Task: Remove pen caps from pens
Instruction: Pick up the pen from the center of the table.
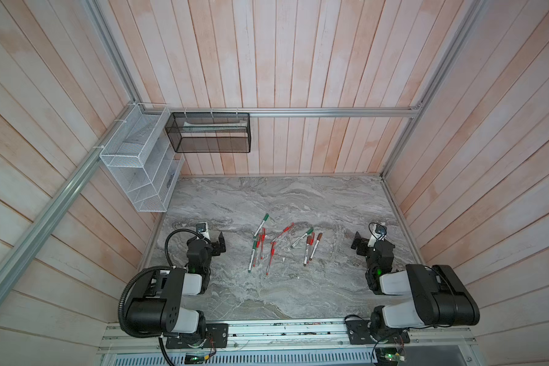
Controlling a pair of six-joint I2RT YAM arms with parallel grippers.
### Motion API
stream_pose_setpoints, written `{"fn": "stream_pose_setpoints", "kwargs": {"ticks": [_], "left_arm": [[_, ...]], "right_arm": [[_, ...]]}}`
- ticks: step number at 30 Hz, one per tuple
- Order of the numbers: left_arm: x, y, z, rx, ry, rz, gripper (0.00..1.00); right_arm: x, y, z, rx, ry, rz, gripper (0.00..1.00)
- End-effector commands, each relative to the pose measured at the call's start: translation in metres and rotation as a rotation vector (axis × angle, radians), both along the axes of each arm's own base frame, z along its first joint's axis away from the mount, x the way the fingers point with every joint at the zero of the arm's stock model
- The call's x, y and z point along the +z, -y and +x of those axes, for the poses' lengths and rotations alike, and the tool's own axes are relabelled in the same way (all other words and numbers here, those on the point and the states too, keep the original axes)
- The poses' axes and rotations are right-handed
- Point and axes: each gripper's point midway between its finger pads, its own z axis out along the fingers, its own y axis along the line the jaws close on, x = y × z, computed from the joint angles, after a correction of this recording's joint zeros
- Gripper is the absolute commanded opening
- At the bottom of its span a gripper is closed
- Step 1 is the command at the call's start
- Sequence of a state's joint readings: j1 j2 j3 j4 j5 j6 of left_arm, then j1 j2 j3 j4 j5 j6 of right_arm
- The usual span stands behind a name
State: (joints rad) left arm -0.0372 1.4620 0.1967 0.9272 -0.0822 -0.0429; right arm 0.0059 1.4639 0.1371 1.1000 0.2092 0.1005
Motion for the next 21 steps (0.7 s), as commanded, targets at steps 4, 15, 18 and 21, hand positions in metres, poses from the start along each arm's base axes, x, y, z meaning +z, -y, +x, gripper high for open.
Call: {"fn": "stream_pose_setpoints", "kwargs": {"ticks": [4,15,18,21], "left_arm": [[0.056,0.005,0.027,-0.054,0.256,0.053,1.00],[0.055,0.005,0.026,-0.043,0.257,0.060,1.00],[0.061,0.002,0.019,0.014,0.299,0.088,1.00],[0.061,0.001,0.018,0.026,0.302,0.091,1.00]], "right_arm": [[0.054,0.013,0.022,-0.067,0.243,-0.043,0.98],[0.054,0.008,0.024,-0.044,0.236,-0.051,0.98],[0.054,0.008,0.024,-0.042,0.237,-0.050,0.98],[0.054,0.008,0.024,-0.043,0.238,-0.051,0.98]]}}
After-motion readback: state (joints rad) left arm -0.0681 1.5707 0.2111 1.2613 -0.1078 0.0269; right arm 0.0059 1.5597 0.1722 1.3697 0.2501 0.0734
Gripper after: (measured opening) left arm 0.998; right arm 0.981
